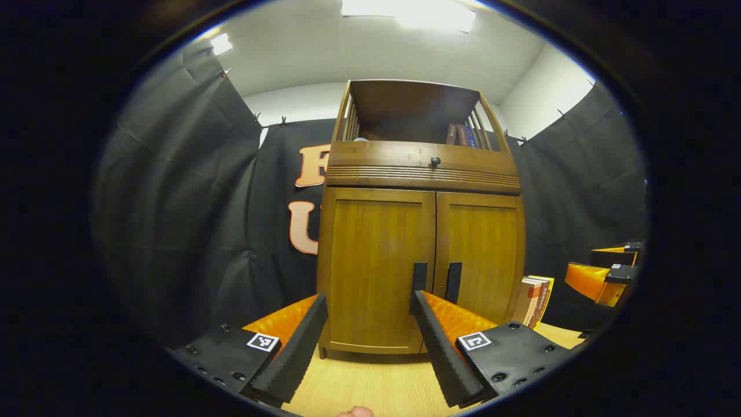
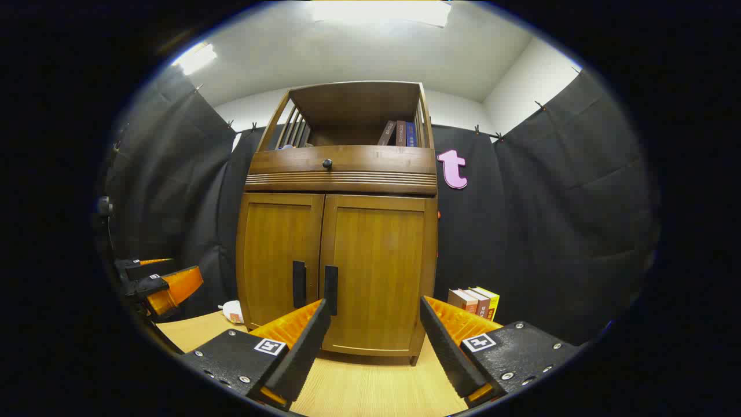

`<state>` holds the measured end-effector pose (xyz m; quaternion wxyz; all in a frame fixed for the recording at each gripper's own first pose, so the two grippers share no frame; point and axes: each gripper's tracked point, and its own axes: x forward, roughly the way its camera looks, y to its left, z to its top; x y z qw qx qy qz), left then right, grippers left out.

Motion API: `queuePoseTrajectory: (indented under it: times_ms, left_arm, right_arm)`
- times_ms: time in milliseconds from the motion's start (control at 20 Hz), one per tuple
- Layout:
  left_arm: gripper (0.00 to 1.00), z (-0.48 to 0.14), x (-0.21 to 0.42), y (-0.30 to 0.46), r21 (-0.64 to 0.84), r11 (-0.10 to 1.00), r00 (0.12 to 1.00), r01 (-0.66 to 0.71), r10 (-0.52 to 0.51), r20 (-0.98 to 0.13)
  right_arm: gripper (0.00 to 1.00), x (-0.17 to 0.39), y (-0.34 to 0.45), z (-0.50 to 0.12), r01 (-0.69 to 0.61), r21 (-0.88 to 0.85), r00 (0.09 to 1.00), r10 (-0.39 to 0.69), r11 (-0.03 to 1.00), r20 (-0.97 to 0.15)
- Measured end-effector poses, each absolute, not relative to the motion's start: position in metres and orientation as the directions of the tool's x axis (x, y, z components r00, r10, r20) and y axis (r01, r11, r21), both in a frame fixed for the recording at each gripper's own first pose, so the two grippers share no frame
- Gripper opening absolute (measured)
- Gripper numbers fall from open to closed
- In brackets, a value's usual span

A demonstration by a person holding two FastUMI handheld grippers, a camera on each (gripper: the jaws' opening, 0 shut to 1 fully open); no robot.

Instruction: Open the right door of the double-door shoe cabinet with the right hand, and open the left door with the left hand.

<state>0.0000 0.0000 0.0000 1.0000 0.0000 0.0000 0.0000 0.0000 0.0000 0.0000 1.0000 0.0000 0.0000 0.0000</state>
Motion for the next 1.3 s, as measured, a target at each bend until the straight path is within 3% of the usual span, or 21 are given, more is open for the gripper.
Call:
queuePoseTrajectory:
  times_ms: [50, 250, 300, 350, 1300]
  left_arm:
    - [0.94, -0.001, 0.0, -0.001, 0.001, 1.0, 1.0, 0.002, -0.002, -0.006]
    - [0.96, 0.001, 0.0, -0.002, 0.028, 1.0, 1.0, -0.002, 0.002, -0.003]
    - [0.96, 0.001, -0.002, -0.002, 0.034, 0.999, 1.0, -0.002, 0.002, 0.0]
    - [0.95, 0.003, -0.002, -0.002, 0.036, 0.999, 1.0, -0.003, 0.003, 0.002]
    - [0.94, 0.013, 0.002, -0.001, 0.039, 0.999, 0.999, 0.003, -0.004, 0.04]
  right_arm:
    - [0.95, -0.001, -0.002, -0.001, 0.005, 0.002, 1.0, -0.005, 1.0, 0.0]
    - [0.95, -0.005, -0.012, -0.003, 0.027, 0.005, 1.0, -0.027, 1.0, -0.003]
    - [0.99, -0.005, -0.013, -0.003, 0.031, 0.003, 1.0, -0.031, 1.0, 0.002]
    - [0.95, -0.005, -0.016, -0.002, 0.036, 0.002, 0.999, -0.036, 0.999, 0.004]
    - [0.95, 0.002, -0.013, 0.001, 0.049, 0.014, 0.999, -0.049, 0.999, 0.008]
